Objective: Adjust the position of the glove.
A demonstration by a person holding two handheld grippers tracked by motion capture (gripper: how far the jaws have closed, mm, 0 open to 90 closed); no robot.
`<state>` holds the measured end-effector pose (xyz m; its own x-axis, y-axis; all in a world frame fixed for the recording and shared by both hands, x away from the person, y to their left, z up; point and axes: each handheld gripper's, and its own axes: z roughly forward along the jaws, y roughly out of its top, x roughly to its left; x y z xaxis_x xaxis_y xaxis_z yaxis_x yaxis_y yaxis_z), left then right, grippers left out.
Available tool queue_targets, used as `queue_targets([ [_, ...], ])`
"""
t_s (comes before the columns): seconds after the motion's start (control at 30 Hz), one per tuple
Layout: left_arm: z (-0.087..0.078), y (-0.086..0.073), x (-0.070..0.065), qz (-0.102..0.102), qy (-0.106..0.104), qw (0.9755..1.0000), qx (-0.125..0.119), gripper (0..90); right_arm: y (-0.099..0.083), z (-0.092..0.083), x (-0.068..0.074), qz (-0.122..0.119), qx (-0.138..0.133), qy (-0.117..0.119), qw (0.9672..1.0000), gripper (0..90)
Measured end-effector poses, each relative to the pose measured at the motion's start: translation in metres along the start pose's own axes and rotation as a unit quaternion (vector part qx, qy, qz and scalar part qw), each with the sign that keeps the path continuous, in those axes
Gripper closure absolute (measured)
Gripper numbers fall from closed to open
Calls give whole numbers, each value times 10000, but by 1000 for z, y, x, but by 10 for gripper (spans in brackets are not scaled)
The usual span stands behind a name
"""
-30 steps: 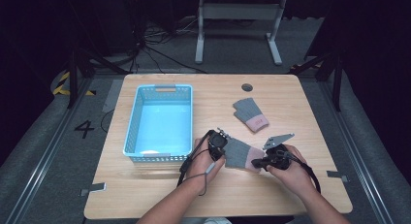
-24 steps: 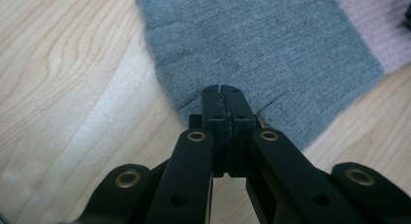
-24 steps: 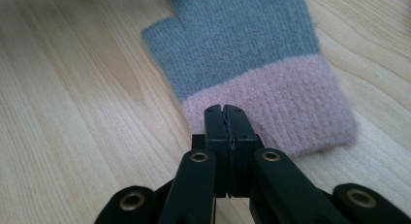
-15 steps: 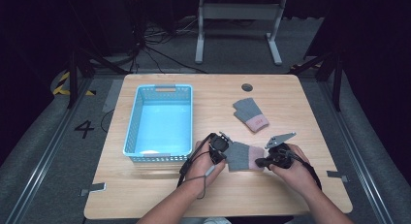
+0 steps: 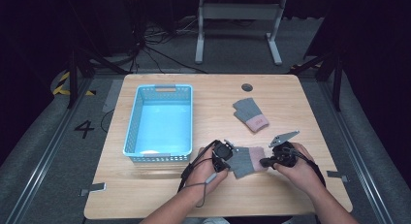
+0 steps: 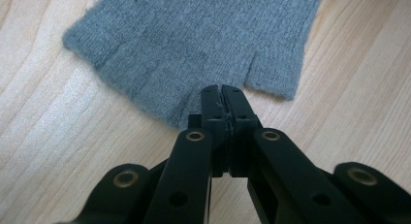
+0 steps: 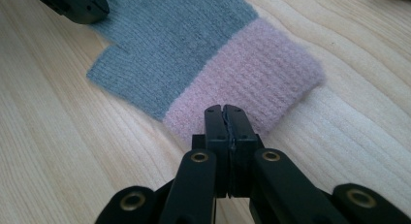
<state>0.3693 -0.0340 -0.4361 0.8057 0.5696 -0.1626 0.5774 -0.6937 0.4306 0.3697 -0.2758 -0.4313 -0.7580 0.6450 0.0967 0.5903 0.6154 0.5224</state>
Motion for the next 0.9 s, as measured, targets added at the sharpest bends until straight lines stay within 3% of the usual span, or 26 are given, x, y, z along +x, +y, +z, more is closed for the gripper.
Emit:
queue_targets([
  [0.3, -4, -1, 2, 4, 0, 10000, -49, 869, -1, -3, 2, -16, 79, 9, 10000, 900],
  [0.63, -24, -3, -1, 31, -6, 9995, -320, 809, 0, -20, 3, 39, -272, -91, 9996, 900],
  [0.9, -43, -6, -1, 76, -42, 9994, -323, 720, 1, -28, 1, 111, -419, -135, 9990, 871],
])
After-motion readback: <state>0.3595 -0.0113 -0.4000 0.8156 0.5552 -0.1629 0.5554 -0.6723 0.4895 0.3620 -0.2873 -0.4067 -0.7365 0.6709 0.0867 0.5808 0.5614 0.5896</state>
